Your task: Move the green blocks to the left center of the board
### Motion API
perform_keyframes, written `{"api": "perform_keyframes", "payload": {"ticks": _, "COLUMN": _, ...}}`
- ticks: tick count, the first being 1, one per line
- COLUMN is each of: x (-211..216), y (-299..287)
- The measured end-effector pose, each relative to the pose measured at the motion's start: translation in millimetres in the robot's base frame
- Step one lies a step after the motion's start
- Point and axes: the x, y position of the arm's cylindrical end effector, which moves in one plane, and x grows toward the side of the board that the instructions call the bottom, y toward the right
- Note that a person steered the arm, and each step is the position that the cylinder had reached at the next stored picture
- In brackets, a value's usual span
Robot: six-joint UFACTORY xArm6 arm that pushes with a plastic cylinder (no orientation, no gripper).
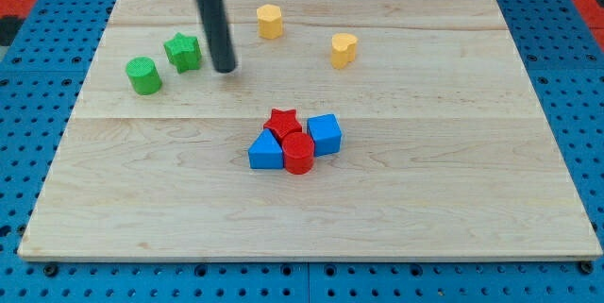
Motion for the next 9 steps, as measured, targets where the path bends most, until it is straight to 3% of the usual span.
{"api": "perform_keyframes", "payload": {"ticks": 2, "x": -13, "y": -72}}
{"api": "perform_keyframes", "payload": {"ticks": 4, "x": -13, "y": -72}}
{"api": "perform_keyframes", "payload": {"ticks": 6, "x": -73, "y": -98}}
{"api": "perform_keyframes", "payload": {"ticks": 7, "x": -26, "y": -108}}
{"api": "perform_keyframes", "payload": {"ticks": 9, "x": -10, "y": -96}}
